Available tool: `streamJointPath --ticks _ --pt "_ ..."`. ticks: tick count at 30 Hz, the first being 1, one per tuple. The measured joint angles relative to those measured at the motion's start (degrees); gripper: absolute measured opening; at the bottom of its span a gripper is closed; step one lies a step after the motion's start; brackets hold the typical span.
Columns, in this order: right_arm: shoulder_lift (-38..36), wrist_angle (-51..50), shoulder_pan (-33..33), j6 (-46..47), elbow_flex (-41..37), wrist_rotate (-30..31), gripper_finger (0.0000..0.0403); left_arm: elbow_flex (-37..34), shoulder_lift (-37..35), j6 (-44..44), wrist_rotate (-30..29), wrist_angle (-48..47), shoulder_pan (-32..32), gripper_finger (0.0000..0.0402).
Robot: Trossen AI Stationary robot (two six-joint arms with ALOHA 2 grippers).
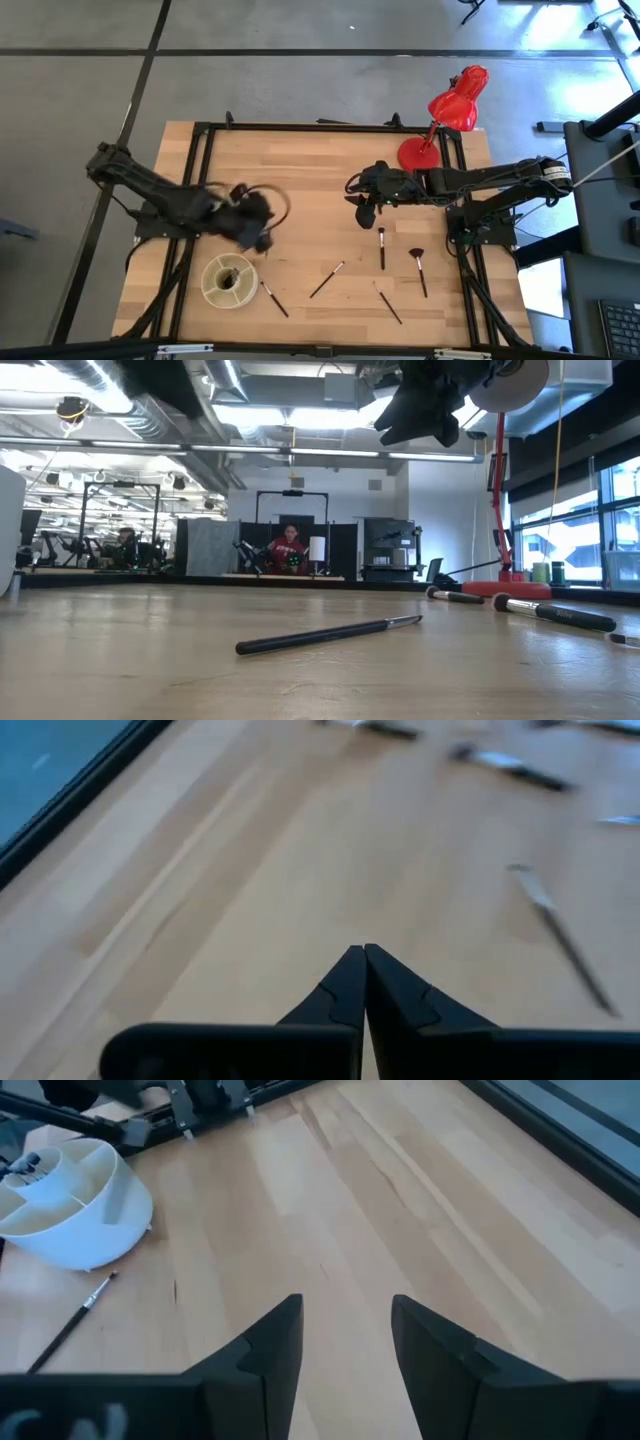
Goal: Put items in baskets/containers
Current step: Put the black eyeshadow brush into the white organizer
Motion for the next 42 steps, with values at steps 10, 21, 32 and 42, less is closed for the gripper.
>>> streamJointPath --ticks 10,21,32,42 --pt "0.0 1.8 1.2 1.7 0.0 3.3 0.0153 0.1 -9.7 0.1 -3.6 0.2 -21.8 0.0002" --pt "0.0 1.8 1.2 2.4 0.0 3.3 0.0153 -0.3 -8.3 7.6 -16.4 -0.8 -34.6 0.0002" --pt "0.0 1.8 1.2 2.6 0.0 3.3 0.0153 -0.5 -2.4 0.0 -8.6 -4.5 -35.6 0.0004" --pt "0.0 1.8 1.2 3.2 0.0 3.3 0.0153 -0.5 2.2 -10.6 -5.3 -9.2 -35.3 0.0073"
